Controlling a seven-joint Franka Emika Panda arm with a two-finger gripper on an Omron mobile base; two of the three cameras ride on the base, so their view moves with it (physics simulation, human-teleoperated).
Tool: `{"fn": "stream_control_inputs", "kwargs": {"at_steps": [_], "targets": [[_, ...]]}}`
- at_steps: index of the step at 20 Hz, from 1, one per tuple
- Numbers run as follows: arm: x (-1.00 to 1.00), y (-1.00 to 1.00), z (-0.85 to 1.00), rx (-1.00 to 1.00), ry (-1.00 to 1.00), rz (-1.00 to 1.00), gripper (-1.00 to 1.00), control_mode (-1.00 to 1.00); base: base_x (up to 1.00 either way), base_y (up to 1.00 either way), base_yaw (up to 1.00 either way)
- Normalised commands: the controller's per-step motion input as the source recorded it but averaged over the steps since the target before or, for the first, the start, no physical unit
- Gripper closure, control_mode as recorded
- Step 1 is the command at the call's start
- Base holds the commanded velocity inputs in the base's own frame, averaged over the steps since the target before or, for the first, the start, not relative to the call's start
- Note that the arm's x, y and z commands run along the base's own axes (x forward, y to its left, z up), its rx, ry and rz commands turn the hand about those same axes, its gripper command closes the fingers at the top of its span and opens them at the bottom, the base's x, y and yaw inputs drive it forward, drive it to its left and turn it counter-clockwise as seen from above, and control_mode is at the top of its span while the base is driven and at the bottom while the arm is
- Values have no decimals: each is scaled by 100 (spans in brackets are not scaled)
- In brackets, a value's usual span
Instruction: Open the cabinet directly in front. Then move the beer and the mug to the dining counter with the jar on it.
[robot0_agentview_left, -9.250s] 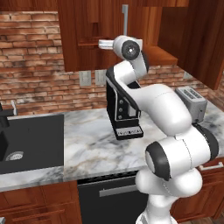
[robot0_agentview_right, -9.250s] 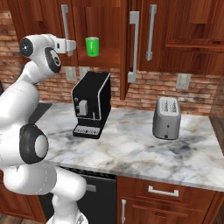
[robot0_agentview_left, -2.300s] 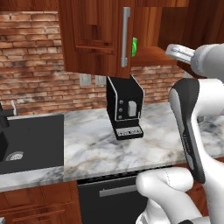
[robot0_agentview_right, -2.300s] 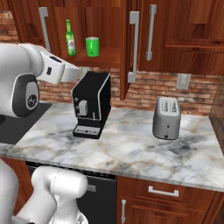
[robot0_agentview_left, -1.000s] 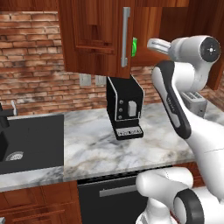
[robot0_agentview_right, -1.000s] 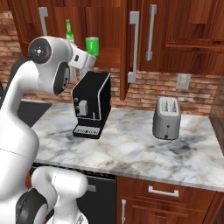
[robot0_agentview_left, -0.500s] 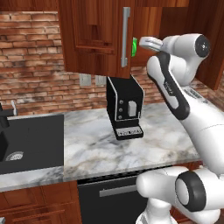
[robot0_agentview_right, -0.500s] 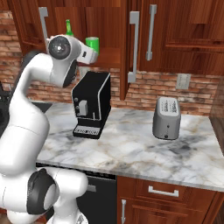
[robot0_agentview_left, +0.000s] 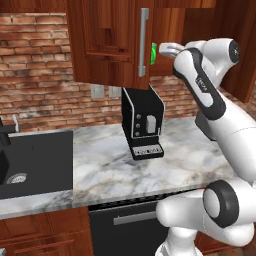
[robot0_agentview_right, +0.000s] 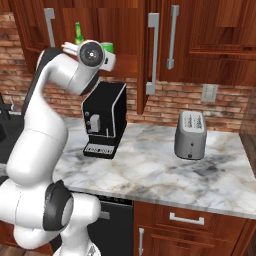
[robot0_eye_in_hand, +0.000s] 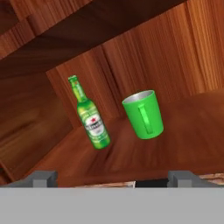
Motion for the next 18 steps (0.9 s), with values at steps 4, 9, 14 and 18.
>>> {"fn": "stream_control_inputs", "kwargs": {"at_steps": [4, 9, 14, 18], "targets": [[33, 0, 0, 0, 0, 1, -100, -100, 0, 0, 0], [60, 0, -1, 0, 0, 0, -100, -100, 0, 0, 0], [70, 0, -4, 0, 0, 0, -100, -100, 0, 0, 0], [60, 0, -1, 0, 0, 1, -100, -100, 0, 0, 0]]}}
